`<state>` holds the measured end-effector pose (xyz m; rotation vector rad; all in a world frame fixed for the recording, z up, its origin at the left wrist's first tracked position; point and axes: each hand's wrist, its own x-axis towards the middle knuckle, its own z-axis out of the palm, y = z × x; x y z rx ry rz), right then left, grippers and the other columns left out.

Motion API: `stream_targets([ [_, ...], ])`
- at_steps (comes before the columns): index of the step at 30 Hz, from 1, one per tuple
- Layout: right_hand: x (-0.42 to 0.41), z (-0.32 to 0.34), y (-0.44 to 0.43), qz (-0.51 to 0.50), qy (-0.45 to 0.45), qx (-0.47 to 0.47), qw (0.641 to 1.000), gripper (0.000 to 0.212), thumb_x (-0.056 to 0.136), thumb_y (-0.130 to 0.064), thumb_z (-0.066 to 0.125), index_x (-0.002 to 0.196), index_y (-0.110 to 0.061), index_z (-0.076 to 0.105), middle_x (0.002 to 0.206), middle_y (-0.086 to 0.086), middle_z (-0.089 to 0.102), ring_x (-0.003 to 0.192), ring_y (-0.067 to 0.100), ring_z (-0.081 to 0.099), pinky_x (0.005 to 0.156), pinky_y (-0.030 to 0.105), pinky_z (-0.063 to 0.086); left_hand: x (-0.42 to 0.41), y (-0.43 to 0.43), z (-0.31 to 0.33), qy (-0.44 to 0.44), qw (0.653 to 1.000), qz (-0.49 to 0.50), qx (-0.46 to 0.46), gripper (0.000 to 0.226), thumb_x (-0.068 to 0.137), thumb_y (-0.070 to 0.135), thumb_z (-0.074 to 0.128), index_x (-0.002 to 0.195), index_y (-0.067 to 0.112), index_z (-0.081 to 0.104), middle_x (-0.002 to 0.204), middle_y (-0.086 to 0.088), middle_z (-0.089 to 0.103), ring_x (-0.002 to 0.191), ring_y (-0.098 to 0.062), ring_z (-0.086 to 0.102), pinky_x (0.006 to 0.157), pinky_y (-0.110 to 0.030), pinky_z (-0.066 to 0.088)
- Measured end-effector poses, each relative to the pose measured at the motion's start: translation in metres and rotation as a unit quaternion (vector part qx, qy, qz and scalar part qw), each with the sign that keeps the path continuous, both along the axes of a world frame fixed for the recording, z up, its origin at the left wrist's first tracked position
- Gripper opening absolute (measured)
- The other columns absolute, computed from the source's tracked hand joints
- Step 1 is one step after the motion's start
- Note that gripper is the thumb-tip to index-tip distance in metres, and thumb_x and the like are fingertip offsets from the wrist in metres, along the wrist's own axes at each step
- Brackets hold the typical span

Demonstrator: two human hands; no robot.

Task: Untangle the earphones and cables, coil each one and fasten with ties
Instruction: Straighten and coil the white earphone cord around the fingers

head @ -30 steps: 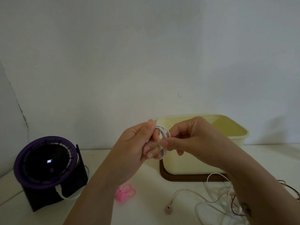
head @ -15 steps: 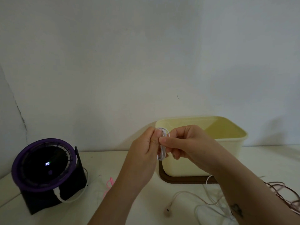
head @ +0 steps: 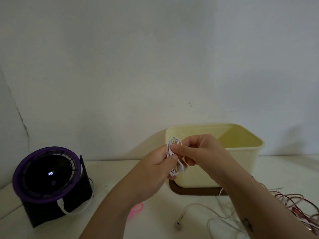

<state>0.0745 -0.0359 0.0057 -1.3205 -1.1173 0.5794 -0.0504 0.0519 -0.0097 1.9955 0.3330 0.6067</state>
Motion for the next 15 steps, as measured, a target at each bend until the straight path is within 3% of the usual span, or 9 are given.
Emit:
stream_targets([
  [3,0.0009,-0.0002,0.0008,-0.005,-0.021,-0.011,1.0,0.028,0.081,-0.015,0.072,0.053,-0.018,0.066,0.052,-0.002,0.06,0.046,0.007,0.043,0.048,0.017,0.036,-0.0016,0.0005,0.0006,0.012,1.0,-0.017,0.003,0.022,0.088,0.028,0.04,0.083,0.016,0.058,0.07,0.014,0.065,0.074,-0.007,0.058,0.082,-0.03,0.052],
  [8,0.0025,0.0011,0.0003,-0.001,-0.051,-0.023,0.998,0.027,0.08,-0.019,0.072,0.054,-0.021,0.067,0.058,0.0,0.063,0.05,0.009,0.043,0.051,0.02,0.035,-0.0018,0.0007,0.0025,0.003,0.997,0.0,-0.077,0.026,0.09,-0.001,0.038,0.08,0.01,0.06,0.064,0.008,0.061,0.064,-0.007,0.062,0.082,-0.032,0.056],
  [10,0.0041,0.0011,-0.0001,0.003,-0.052,-0.021,0.998,0.025,0.08,-0.021,0.072,0.055,-0.02,0.068,0.059,0.001,0.062,0.053,0.011,0.043,0.054,0.024,0.034,-0.0016,0.0004,0.0021,0.001,0.995,-0.003,-0.099,0.02,0.082,0.001,0.04,0.073,0.009,0.057,0.061,0.005,0.056,0.06,-0.009,0.061,0.079,-0.034,0.055],
  [13,0.0055,-0.0004,-0.0002,0.004,-0.053,-0.026,0.998,0.021,0.079,-0.024,0.073,0.06,-0.015,0.068,0.059,0.002,0.06,0.055,0.013,0.043,0.057,0.027,0.035,-0.0023,0.0001,0.0018,0.005,0.993,-0.013,-0.116,0.019,0.076,0.006,0.039,0.081,0.003,0.057,0.064,-0.002,0.052,0.058,-0.013,0.057,0.071,-0.034,0.055],
  [15,0.0069,-0.0008,0.0,0.004,-0.066,-0.036,0.997,0.022,0.079,-0.024,0.072,0.06,-0.017,0.067,0.056,-0.002,0.06,0.054,0.011,0.044,0.057,0.026,0.036,-0.003,-0.0009,0.0035,0.016,0.992,-0.018,-0.123,0.018,0.083,0.009,0.041,0.087,0.003,0.058,0.063,-0.002,0.051,0.054,-0.012,0.052,0.067,-0.033,0.055],
])
